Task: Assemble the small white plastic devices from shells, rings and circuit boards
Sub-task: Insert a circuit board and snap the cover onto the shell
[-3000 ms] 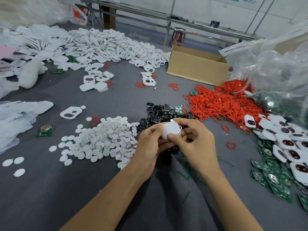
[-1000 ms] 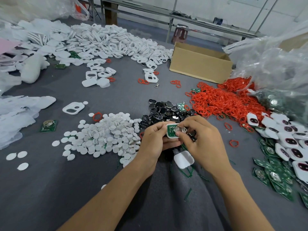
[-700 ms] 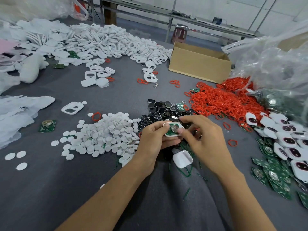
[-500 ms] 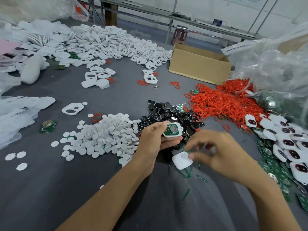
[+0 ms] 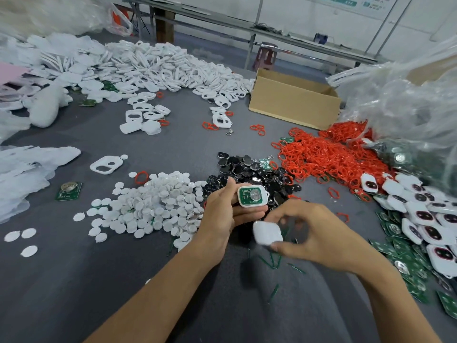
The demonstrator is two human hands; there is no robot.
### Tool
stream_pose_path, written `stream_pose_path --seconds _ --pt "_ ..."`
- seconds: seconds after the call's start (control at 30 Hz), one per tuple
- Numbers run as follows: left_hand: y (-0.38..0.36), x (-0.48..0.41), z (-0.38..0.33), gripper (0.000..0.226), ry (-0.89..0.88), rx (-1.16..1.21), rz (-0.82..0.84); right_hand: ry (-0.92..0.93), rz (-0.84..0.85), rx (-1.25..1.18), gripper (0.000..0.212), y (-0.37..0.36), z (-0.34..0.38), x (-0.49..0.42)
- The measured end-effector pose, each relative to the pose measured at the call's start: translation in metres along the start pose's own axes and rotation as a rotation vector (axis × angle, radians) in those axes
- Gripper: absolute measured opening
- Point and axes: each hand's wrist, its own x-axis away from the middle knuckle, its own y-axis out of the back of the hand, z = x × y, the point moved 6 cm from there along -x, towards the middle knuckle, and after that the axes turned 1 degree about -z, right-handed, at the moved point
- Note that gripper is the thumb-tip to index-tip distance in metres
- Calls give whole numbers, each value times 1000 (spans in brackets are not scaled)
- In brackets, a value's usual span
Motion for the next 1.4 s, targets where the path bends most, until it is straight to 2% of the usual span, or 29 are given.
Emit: stream_pose_path --seconds 0.1,0.2,0.4,0.7,1.0,1.17,1.3,1.4 --pt "0 0 0 50 1 -25 -5 16 -223 -20 34 17 7 -9" --pt "0 1 0 49 12 18 -6 72 -324 100 34 16 15 -23" --pt "1 0 0 44 1 7 6 48 -275 142 37 5 7 -38" --pt "0 0 1 19 -34 -149 41 -4 -197 19 37 3 -1 -43" --pt "1 3 -1 21 -117 -176 22 -123 -235 -135 31 2 -12 -45" --pt "0 5 -1 19 -150 -180 -5 -164 -220 -351 28 -3 -20 -47" --pt "-1 7 -5 20 -218 -222 5 -167 -266 -603 15 -2 -22 -45" --pt "-1 8 -9 24 -298 -287 3 -255 -213 -736 3 -11 -26 -47"
